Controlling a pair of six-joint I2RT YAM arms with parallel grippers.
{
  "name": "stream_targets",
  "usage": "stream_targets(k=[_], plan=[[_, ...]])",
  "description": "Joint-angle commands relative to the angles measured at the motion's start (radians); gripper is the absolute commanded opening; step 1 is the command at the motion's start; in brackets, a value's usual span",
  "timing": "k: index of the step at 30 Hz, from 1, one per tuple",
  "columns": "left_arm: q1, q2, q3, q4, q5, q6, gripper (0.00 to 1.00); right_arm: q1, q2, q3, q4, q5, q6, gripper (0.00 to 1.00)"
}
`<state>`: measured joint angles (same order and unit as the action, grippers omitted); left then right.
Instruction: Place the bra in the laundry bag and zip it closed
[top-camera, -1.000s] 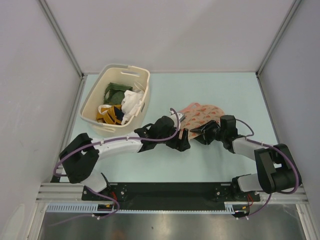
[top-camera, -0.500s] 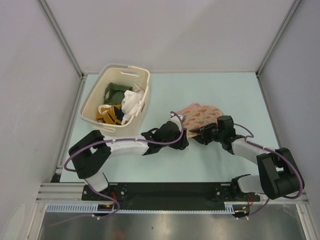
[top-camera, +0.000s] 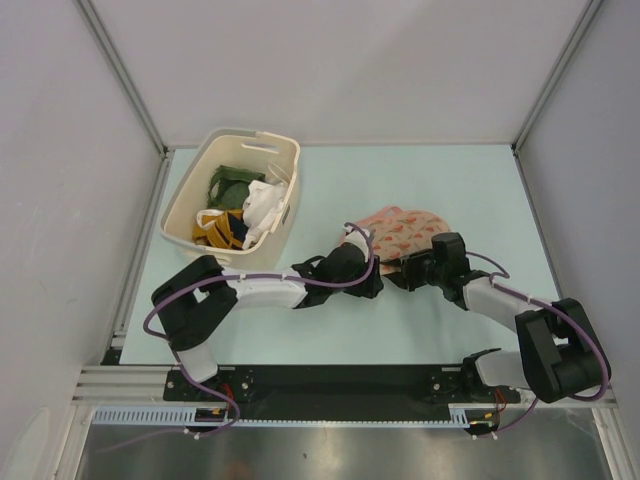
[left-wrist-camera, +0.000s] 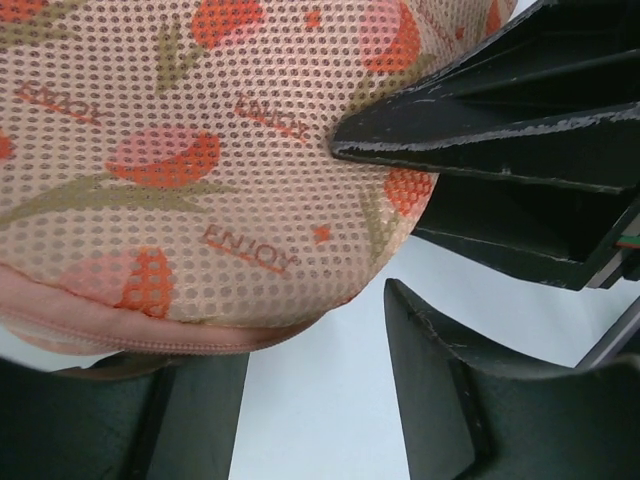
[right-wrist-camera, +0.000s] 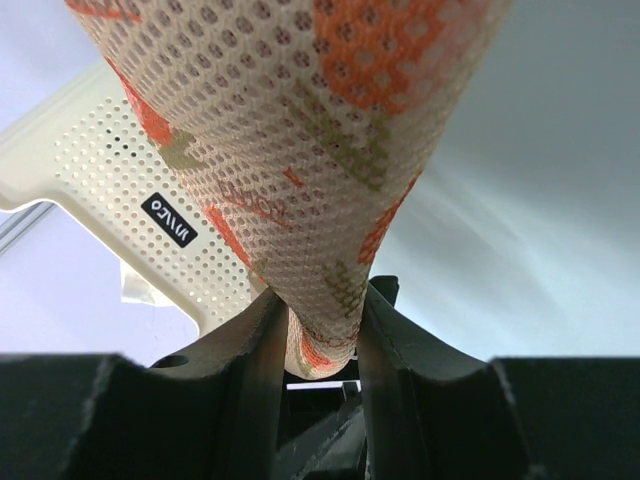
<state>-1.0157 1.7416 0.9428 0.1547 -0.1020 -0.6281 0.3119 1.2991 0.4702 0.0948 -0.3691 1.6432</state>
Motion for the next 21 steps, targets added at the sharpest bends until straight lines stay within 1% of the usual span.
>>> stream_targets(k=[1, 3, 4, 7, 12, 13, 15, 16, 20, 21], plan=[[-0.008, 0.016, 0.050, 0.054, -0.021, -0.010, 0.59, 0.013, -0.027, 0.041, -0.021, 0.032, 0.023, 0.37], [-0.007, 0.038, 0.066, 0.034, -0.030, -0.012, 0.54, 0.018, -0.035, 0.038, -0.027, 0.035, 0.030, 0.37], [-0.007, 0.044, 0.083, 0.017, -0.034, -0.012, 0.49, 0.023, -0.038, 0.038, -0.032, 0.039, 0.032, 0.37], [-0.007, 0.056, 0.111, -0.009, -0.062, -0.018, 0.43, 0.033, -0.047, 0.035, -0.044, 0.048, 0.040, 0.37], [-0.007, 0.047, 0.111, -0.014, -0.104, -0.024, 0.28, 0.049, -0.047, 0.024, -0.041, 0.062, 0.056, 0.34], [-0.007, 0.049, 0.114, -0.021, -0.111, -0.024, 0.15, 0.049, -0.047, 0.022, -0.041, 0.067, 0.056, 0.34], [-0.007, 0.047, 0.113, -0.023, -0.122, -0.031, 0.00, 0.049, -0.046, 0.022, -0.043, 0.076, 0.053, 0.30], [-0.007, 0.045, 0.103, -0.015, -0.120, -0.032, 0.00, 0.049, -0.043, 0.024, -0.043, 0.081, 0.046, 0.27], [-0.007, 0.020, 0.082, -0.003, -0.125, -0.021, 0.00, 0.049, -0.032, 0.036, -0.056, 0.094, 0.030, 0.27], [-0.007, 0.016, 0.076, 0.003, -0.101, -0.010, 0.00, 0.049, -0.032, 0.036, -0.059, 0.096, 0.032, 0.27]])
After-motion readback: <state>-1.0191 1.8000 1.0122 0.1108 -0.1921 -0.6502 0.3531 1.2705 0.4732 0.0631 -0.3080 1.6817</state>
